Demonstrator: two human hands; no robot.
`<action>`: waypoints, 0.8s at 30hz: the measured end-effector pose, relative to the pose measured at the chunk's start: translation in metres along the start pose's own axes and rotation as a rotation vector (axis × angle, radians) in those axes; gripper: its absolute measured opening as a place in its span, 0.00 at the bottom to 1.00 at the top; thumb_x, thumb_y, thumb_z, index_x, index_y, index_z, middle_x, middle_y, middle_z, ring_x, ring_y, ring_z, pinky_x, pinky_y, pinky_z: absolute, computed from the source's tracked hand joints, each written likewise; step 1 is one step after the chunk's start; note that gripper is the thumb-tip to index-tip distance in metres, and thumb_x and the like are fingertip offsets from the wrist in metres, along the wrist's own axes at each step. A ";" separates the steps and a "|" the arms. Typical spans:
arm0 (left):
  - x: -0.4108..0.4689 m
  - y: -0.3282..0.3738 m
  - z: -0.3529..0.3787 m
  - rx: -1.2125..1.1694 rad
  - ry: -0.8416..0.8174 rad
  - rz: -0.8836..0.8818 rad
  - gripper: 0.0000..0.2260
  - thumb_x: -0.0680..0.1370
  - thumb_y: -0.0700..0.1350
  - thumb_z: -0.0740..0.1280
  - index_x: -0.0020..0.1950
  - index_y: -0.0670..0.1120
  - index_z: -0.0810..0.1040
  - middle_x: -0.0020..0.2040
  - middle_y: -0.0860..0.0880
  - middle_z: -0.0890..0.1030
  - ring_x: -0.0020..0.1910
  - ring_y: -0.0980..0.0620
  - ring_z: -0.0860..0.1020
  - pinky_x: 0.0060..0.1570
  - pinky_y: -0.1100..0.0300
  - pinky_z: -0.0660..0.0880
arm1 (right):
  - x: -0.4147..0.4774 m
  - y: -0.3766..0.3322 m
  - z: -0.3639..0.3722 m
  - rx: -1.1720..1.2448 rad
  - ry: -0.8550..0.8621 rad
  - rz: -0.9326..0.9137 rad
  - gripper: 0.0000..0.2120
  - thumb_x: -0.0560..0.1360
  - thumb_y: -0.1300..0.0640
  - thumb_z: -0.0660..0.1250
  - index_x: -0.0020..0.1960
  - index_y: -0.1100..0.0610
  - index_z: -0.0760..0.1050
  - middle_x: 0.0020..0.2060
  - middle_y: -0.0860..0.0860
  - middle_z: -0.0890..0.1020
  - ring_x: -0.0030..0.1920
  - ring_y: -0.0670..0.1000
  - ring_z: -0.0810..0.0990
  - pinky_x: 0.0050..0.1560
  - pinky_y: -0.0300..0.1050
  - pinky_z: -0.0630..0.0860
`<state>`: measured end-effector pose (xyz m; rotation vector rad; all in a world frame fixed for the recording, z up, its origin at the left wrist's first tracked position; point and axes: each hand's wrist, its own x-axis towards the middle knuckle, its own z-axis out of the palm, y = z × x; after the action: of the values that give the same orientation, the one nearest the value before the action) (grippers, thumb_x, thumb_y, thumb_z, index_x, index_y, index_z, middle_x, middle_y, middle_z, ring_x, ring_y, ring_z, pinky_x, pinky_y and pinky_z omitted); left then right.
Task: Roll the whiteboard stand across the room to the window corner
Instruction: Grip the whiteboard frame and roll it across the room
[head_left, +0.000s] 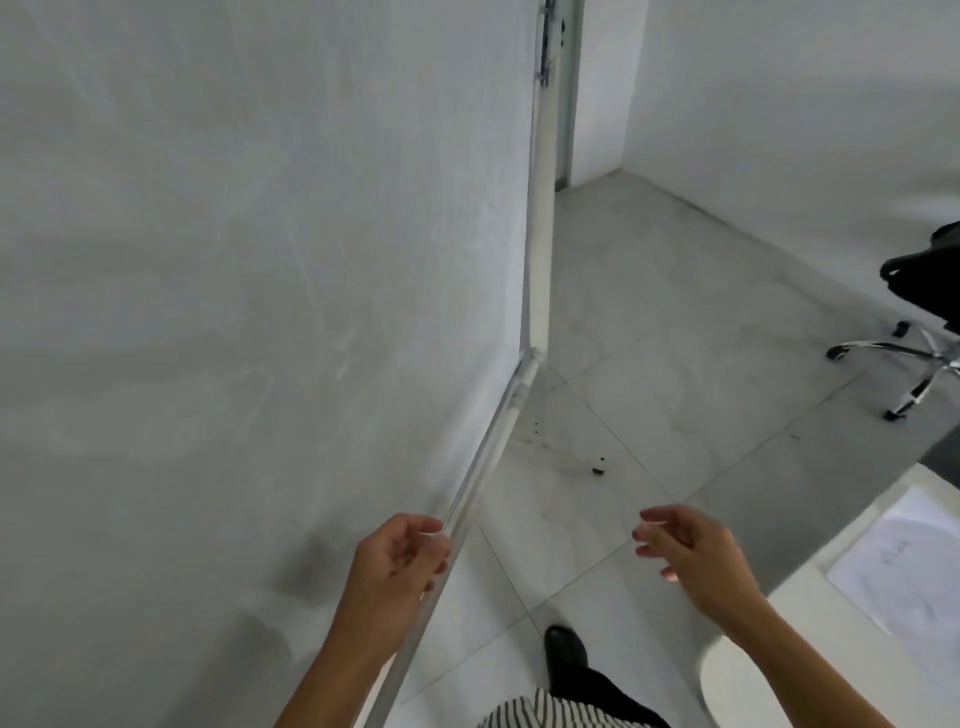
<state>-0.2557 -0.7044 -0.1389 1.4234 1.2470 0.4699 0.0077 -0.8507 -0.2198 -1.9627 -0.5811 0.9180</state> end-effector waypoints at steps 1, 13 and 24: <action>0.010 0.006 0.003 0.010 0.012 0.000 0.03 0.77 0.39 0.68 0.47 0.45 0.81 0.41 0.42 0.85 0.41 0.47 0.84 0.42 0.55 0.80 | 0.020 -0.009 -0.002 -0.011 -0.021 -0.012 0.03 0.76 0.57 0.67 0.50 0.52 0.78 0.41 0.48 0.86 0.40 0.44 0.85 0.41 0.46 0.81; 0.108 0.049 0.042 -0.036 0.036 -0.050 0.14 0.61 0.58 0.69 0.42 0.55 0.82 0.40 0.40 0.84 0.37 0.49 0.81 0.42 0.52 0.76 | 0.183 -0.093 0.001 -0.007 -0.087 -0.113 0.05 0.76 0.57 0.69 0.51 0.54 0.79 0.39 0.51 0.87 0.39 0.46 0.86 0.38 0.45 0.80; 0.229 0.150 0.143 0.041 0.075 0.036 0.11 0.65 0.57 0.70 0.43 0.55 0.82 0.40 0.46 0.84 0.41 0.46 0.83 0.44 0.54 0.78 | 0.338 -0.122 -0.091 -0.073 -0.115 -0.171 0.05 0.75 0.58 0.68 0.51 0.54 0.78 0.39 0.50 0.87 0.38 0.45 0.85 0.37 0.43 0.79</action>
<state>0.0089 -0.5454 -0.1278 1.4766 1.2989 0.5295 0.2825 -0.6018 -0.2117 -1.8996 -0.8454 0.9179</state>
